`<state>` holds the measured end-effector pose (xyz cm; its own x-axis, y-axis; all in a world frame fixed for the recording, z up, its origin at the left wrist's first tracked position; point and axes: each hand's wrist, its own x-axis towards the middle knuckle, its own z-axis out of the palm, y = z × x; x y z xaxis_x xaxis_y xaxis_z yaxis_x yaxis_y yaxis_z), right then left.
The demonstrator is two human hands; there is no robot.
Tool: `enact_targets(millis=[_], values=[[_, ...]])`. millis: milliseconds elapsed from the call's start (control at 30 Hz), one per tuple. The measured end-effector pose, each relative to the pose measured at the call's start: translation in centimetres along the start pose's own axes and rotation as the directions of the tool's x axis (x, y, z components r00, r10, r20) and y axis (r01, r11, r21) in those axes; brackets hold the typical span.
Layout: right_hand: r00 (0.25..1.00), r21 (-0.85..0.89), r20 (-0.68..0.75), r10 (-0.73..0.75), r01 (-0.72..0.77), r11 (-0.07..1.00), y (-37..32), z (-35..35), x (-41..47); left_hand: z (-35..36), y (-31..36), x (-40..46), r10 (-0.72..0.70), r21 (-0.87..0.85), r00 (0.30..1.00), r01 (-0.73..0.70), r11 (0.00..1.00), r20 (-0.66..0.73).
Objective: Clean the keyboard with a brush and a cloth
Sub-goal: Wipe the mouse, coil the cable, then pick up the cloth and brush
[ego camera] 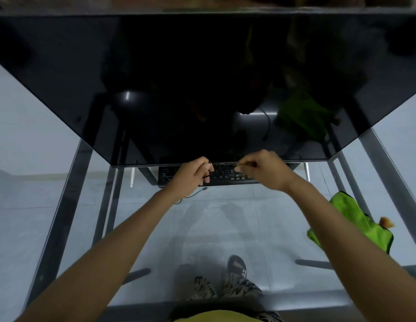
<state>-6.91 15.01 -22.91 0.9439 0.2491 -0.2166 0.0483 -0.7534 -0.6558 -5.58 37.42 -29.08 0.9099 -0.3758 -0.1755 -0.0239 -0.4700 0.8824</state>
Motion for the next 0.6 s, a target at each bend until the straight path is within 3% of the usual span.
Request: enact_targets(millis=[133, 233, 267, 333, 400, 433, 467, 533, 600], values=[[0.989, 0.015, -0.122, -0.083, 0.085, 0.996, 0.5, -0.8, 0.1, 0.0, 1.0, -1.0, -0.053, -0.112, 0.994, 0.064, 0.992, 0.099], [0.945, 0.16, -0.321, -0.062, 0.119, 0.98, 0.7, 0.6, 0.7, 0.3, 2.9, -1.8, -0.093, -0.405, 0.982, 0.153, 0.902, 0.164], [0.931, 0.211, -0.364, -0.022, 0.106, 0.972, 0.6, 1.5, 0.9, 0.5, 3.8, -2.0, -0.1, -0.567, 0.98, 0.181, 0.804, 0.172], [0.921, 0.271, -0.388, 0.03, 0.083, 0.959, -0.1, 3.7, 1.0, 0.7, 5.9, -1.8, -0.099, -0.836, 0.981, 0.195, 0.513, 0.167], [0.948, 0.307, -0.316, 0.02, 0.083, 0.948, -1.7, 6.5, 0.6, 0.5, 7.6, -0.8, -0.108, -0.948, 0.991, 0.112, 0.298, 0.083], [0.966, 0.316, -0.26, 0.004, 0.081, 0.945, -2.9, 7.7, 0.2, 0.2, 8.2, -0.2, -0.124, -0.964, 0.992, 0.047, 0.26, 0.015], [0.978, 0.32, -0.211, -0.009, 0.078, 0.944, -4.0, 8.7, -0.1, -0.3, 8.4, 0.4, -0.142, -0.954, 0.988, -0.019, 0.299, -0.064], [0.987, 0.318, -0.153, -0.037, 0.085, 0.944, -5.9, 9.3, -0.6, -1.4, 7.8, 1.1, -0.122, -0.783, 0.963, -0.119, 0.611, -0.242], [0.986, 0.245, -0.146, -0.084, 0.118, 0.962, -6.7, 8.5, -0.4, -2.5, 6.2, 1.2, -0.004, -0.442, 0.947, -0.146, 0.885, -0.322]])
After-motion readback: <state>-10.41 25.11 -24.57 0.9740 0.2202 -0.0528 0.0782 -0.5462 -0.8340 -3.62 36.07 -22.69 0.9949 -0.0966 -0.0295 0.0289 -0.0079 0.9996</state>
